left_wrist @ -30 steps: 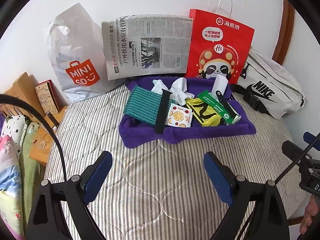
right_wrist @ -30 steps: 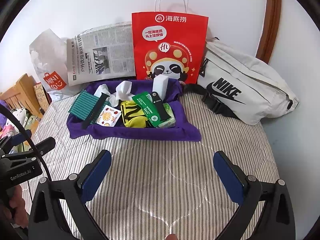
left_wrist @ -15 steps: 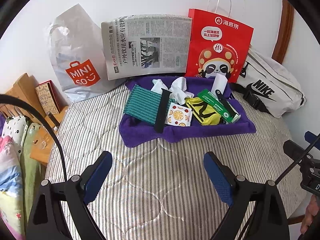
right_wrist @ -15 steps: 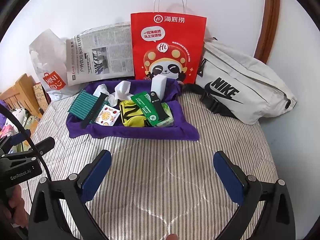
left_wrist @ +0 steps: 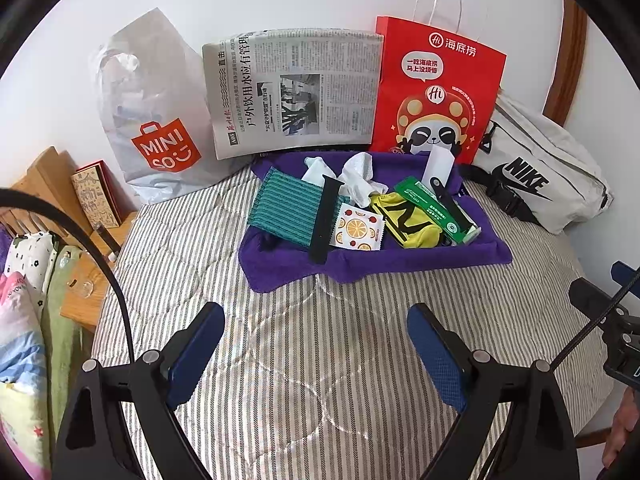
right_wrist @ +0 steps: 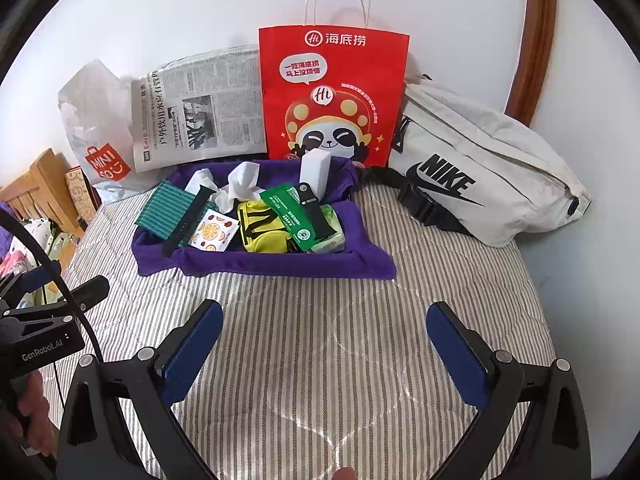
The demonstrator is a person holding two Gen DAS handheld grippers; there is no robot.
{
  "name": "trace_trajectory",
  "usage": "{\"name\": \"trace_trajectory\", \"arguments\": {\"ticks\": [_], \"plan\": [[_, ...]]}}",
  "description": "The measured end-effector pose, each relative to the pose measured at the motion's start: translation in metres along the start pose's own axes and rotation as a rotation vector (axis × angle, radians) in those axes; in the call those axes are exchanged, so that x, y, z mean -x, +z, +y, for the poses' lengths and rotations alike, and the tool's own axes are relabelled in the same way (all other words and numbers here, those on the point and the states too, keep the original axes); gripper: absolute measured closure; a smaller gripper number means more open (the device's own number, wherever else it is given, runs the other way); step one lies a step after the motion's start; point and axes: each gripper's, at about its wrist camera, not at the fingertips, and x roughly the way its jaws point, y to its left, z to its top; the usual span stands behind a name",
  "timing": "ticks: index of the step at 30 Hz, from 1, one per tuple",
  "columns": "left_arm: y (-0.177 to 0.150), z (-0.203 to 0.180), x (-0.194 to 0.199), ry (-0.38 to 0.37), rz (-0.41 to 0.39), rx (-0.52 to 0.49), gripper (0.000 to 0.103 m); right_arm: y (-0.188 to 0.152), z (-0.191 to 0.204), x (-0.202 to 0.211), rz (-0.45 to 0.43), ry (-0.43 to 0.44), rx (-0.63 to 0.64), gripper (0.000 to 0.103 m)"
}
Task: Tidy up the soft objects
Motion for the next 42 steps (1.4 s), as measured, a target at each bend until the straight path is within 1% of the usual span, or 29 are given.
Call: {"name": "trace_trajectory", "arguments": {"ticks": [42], "plan": [[-0.0028,0.0029,0.0006,0.0,0.0,-0.002,0.01,-0.0021,0.0013,0.0008,0.005,-0.008,0.012,0.002]]}}
